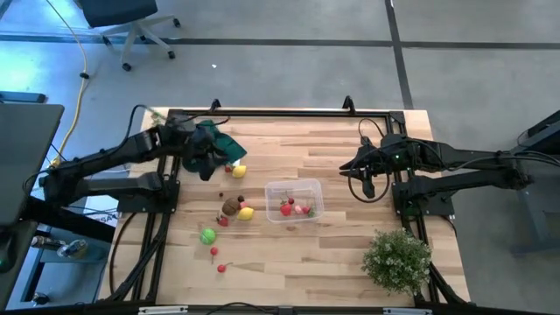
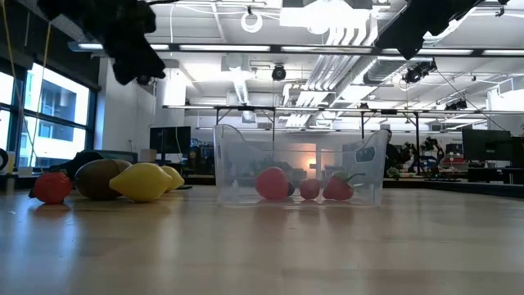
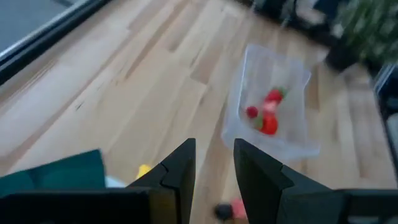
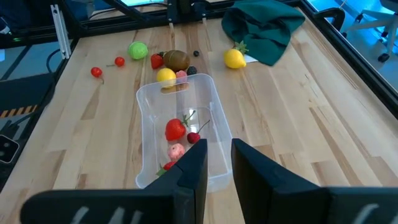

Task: Pick and placing Produce into tupperware
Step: Put the top yellow lemon into the transparent bin

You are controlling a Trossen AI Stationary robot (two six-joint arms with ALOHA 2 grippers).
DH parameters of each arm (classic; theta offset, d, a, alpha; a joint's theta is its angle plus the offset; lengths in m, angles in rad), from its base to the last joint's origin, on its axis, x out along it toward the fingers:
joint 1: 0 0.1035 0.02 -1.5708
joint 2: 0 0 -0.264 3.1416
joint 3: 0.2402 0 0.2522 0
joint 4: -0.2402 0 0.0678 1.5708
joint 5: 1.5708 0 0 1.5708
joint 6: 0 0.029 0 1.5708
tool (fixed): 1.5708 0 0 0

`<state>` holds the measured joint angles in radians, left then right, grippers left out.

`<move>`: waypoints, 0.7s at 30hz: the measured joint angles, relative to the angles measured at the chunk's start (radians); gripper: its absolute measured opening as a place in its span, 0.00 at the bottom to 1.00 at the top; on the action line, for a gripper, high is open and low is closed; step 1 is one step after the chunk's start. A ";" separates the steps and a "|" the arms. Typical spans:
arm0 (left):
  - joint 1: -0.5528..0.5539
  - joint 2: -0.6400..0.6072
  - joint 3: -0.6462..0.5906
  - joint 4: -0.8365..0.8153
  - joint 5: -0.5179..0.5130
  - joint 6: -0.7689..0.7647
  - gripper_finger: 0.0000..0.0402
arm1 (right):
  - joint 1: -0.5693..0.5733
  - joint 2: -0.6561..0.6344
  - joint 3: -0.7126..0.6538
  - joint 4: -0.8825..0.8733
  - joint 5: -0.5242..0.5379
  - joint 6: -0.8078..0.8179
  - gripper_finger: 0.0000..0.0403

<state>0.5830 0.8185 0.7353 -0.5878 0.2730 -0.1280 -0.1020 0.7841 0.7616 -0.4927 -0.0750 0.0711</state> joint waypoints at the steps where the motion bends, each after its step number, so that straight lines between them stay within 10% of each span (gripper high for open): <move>1: 0.000 0.040 0.048 -0.070 -0.020 0.030 0.25 | 0.000 0.000 0.000 0.000 0.000 0.000 0.15; 9: 0.000 0.416 0.445 -0.634 -0.255 0.141 0.25 | 0.000 0.000 0.000 0.000 0.000 0.000 0.16; 21: -0.001 0.737 0.528 -0.634 -0.155 0.312 0.25 | 0.000 0.000 0.000 0.000 0.000 0.000 0.16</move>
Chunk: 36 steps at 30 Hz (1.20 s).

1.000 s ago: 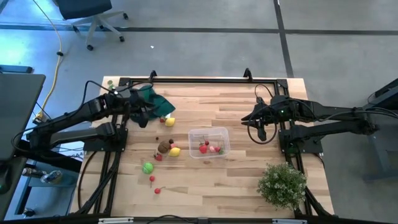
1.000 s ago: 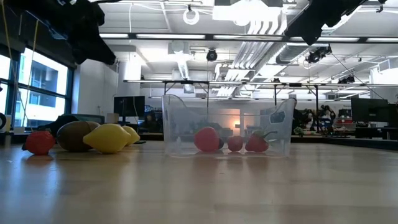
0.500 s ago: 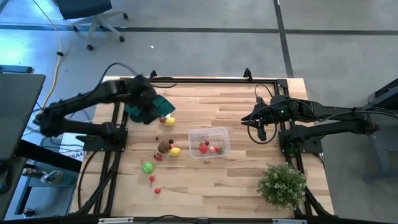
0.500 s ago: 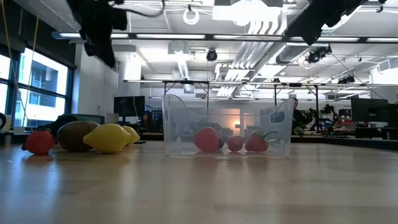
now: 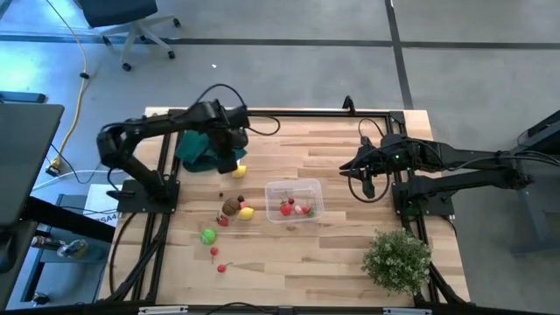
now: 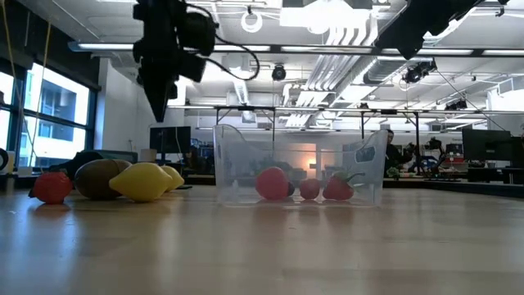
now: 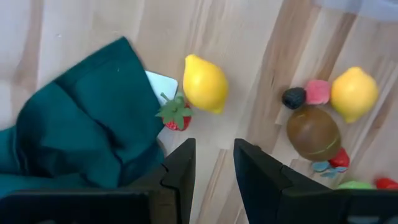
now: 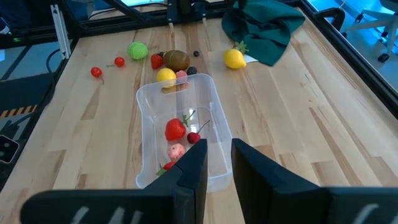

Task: Pick and placing Produce into tupperware
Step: Put the top yellow lemon into the transparent bin

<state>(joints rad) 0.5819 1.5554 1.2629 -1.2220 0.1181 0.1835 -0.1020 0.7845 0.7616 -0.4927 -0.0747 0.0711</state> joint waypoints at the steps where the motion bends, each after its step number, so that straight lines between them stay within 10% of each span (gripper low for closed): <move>1: -0.001 0.014 0.000 0.003 0.000 0.003 0.25 | 0.000 0.000 0.000 0.000 0.000 0.000 0.16; 36: -0.098 0.284 0.000 0.147 -0.107 -0.192 0.72 | 0.000 0.000 0.000 0.000 0.000 0.000 0.15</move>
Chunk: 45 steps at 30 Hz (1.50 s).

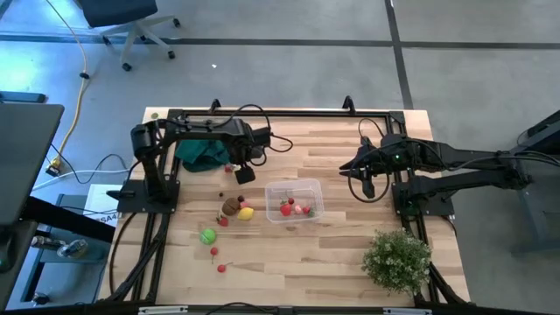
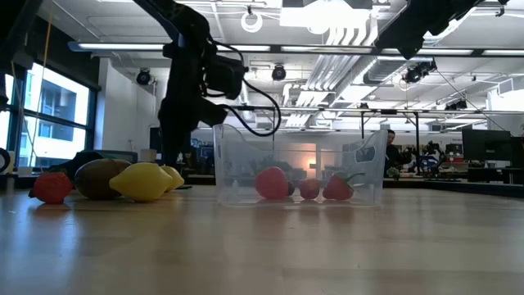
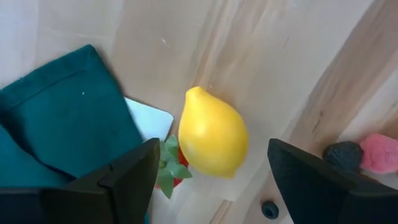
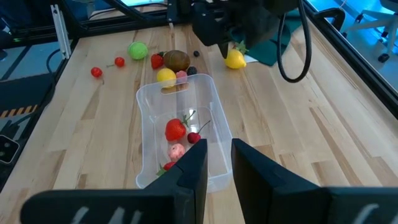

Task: Pick and placing Produce into tupperware
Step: Put the top yellow lemon into the transparent bin

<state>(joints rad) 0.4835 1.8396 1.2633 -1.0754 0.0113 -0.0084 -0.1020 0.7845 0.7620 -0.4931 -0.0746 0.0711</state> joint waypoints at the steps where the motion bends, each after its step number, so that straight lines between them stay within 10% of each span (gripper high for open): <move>1: 0.000 0.002 0.000 0.006 -0.005 0.000 0.73 | 0.000 0.000 0.000 0.000 0.000 0.000 0.15; 45: -0.014 0.075 -0.094 0.083 -0.036 0.002 0.74 | 0.000 0.000 0.000 0.000 0.000 0.000 0.15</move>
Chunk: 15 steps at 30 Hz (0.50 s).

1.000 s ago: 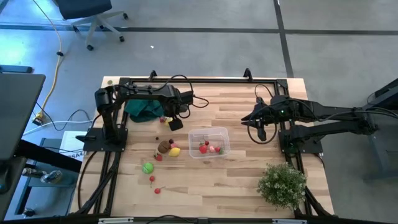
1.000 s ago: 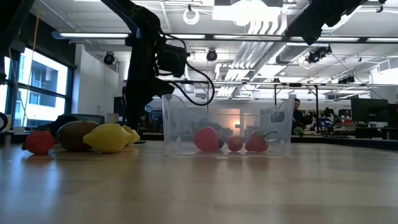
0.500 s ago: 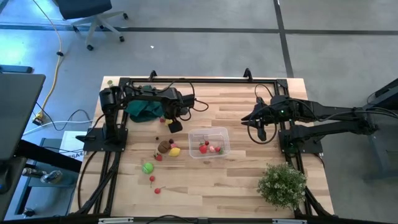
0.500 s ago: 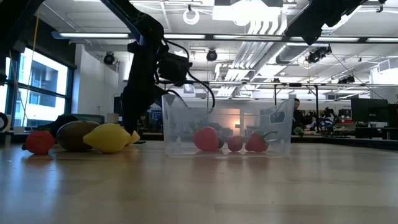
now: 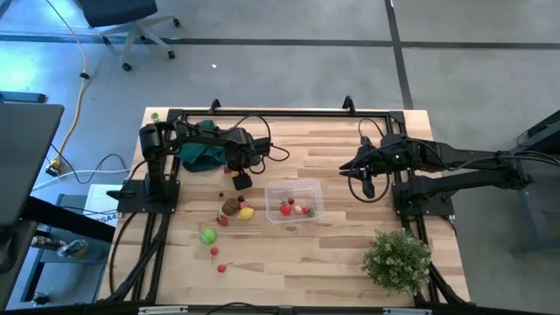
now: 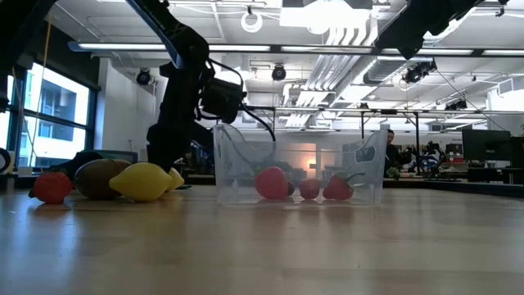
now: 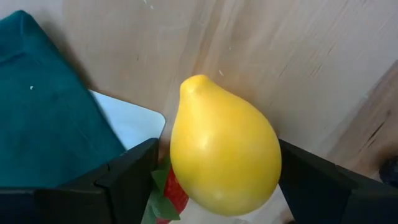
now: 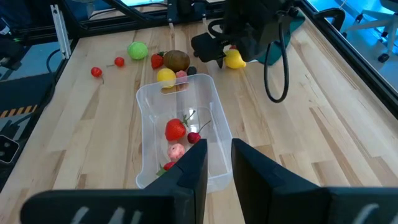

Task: Pick and placing Produce into tupperware
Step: Put the top yellow lemon into the transparent bin

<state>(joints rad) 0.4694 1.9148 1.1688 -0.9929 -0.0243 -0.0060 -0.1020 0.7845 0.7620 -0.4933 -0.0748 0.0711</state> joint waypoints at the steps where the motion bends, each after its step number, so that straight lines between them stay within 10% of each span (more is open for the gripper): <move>1: 0.000 0.000 0.000 0.002 -0.001 0.002 0.74 | 0.000 0.000 0.000 0.000 0.000 0.000 0.15; 15: 0.001 -0.001 -0.001 0.032 -0.002 0.010 0.62 | 0.000 0.000 0.000 0.000 0.000 0.000 0.15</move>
<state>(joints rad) 0.4702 1.9141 1.1675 -0.9606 -0.0261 0.0036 -0.1020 0.7845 0.7620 -0.4934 -0.0749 0.0711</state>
